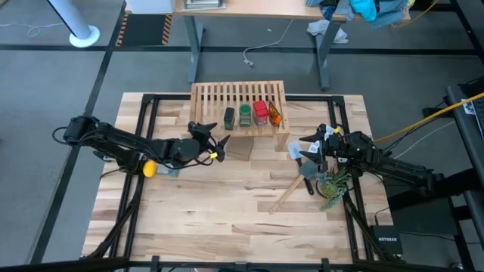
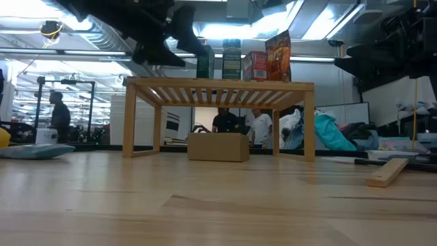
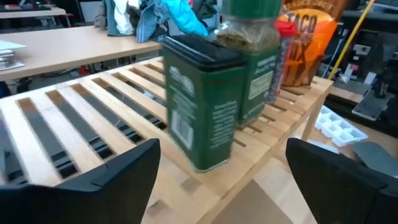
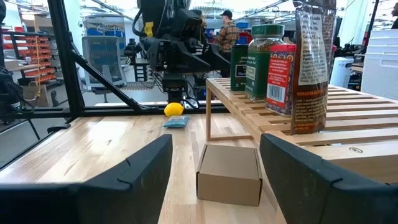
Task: Shelf spices
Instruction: Remove the black seasoning can from the shelf
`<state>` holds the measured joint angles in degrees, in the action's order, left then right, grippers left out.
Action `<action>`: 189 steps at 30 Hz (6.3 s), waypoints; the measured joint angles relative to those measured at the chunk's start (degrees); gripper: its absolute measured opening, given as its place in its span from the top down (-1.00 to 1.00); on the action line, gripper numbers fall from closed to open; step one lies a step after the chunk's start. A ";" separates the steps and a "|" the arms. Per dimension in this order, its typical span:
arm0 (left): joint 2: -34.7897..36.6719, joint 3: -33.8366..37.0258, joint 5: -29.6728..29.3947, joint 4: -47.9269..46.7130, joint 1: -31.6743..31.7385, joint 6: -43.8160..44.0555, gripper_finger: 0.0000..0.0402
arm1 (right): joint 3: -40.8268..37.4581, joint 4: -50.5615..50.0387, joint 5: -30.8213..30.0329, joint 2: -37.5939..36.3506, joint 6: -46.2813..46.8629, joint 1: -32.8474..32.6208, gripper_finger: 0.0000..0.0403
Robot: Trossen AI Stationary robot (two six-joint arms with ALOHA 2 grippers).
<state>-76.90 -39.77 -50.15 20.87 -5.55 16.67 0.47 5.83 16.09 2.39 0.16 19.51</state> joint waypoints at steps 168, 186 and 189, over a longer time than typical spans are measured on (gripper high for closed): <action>-24.00 -0.04 -10.34 -17.54 -20.70 33.40 0.12 | 0.00 -0.03 0.01 0.00 0.02 -0.01 -0.24; -11.54 -0.07 -12.49 -20.33 -22.04 21.55 0.12 | 0.00 -0.03 0.16 -0.02 4.11 -0.01 -0.24; -8.64 -0.07 -13.49 -20.19 -22.31 18.51 0.12 | -0.01 0.00 1.93 0.00 4.11 -0.01 -0.24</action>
<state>-85.54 -39.83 -63.64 0.68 -27.86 35.18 0.46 5.83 18.02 2.39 4.27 19.51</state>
